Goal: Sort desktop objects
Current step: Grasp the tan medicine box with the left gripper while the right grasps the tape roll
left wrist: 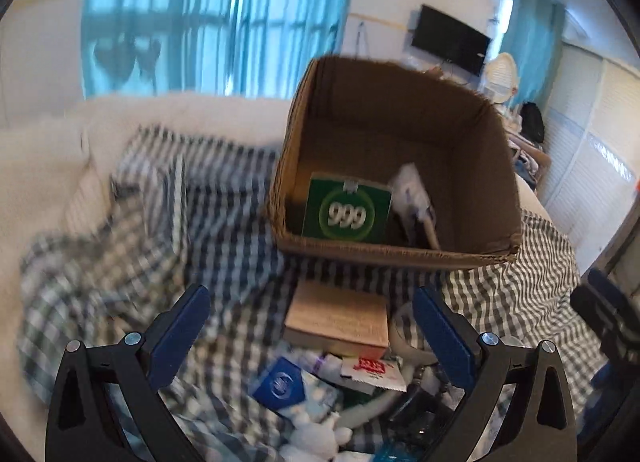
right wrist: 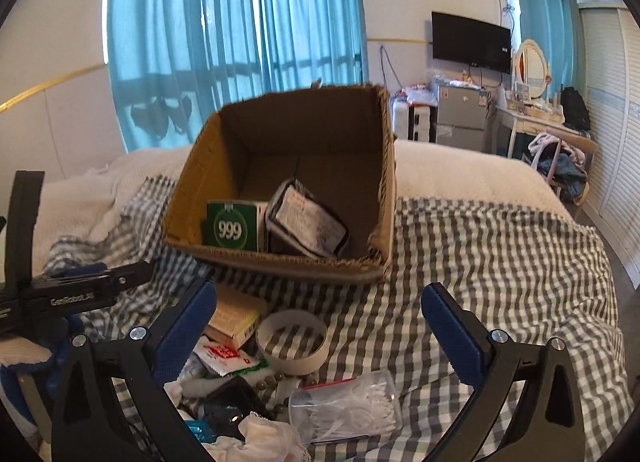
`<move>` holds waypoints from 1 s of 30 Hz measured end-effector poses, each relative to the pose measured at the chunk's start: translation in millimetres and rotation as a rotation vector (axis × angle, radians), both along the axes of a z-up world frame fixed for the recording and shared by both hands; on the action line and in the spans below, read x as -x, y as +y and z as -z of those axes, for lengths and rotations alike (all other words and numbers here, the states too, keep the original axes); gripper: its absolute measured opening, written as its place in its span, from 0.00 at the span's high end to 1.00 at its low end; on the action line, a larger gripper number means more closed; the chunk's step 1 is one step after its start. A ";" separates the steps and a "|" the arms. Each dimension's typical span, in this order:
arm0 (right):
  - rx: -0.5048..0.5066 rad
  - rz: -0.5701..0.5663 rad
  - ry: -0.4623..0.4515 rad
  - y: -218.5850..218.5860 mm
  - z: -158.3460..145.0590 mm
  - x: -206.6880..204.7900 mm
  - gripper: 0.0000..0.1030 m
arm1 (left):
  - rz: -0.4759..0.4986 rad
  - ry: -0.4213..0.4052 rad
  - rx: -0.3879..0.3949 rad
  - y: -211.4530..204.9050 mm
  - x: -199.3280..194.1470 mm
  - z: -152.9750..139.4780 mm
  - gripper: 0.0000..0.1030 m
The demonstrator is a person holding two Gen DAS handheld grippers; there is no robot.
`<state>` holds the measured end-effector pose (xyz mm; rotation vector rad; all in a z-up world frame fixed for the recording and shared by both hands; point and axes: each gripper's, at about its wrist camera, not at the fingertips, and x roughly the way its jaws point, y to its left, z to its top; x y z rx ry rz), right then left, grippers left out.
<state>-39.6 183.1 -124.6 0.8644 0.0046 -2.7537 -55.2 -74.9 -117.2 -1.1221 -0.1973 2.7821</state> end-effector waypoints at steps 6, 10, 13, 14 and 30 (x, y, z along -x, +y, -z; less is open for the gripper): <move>0.019 0.001 -0.106 -4.7 31.3 18.7 0.01 | -0.086 -0.142 -0.107 -7.4 16.0 37.8 0.00; 0.006 0.008 -0.168 -6.3 49.9 32.5 0.09 | -0.134 -0.182 -0.179 -12.3 26.3 51.2 0.00; 0.006 0.009 -0.203 -7.8 61.7 40.2 0.11 | -0.161 -0.234 -0.241 -14.7 37.6 62.8 0.00; 0.007 0.009 -0.214 -8.3 65.0 42.4 0.12 | -0.169 -0.247 -0.253 -15.2 40.3 67.2 0.00; 0.068 -0.002 -0.414 -19.9 126.6 89.6 0.16 | -0.148 -0.444 -0.460 -4.0 69.3 137.0 0.00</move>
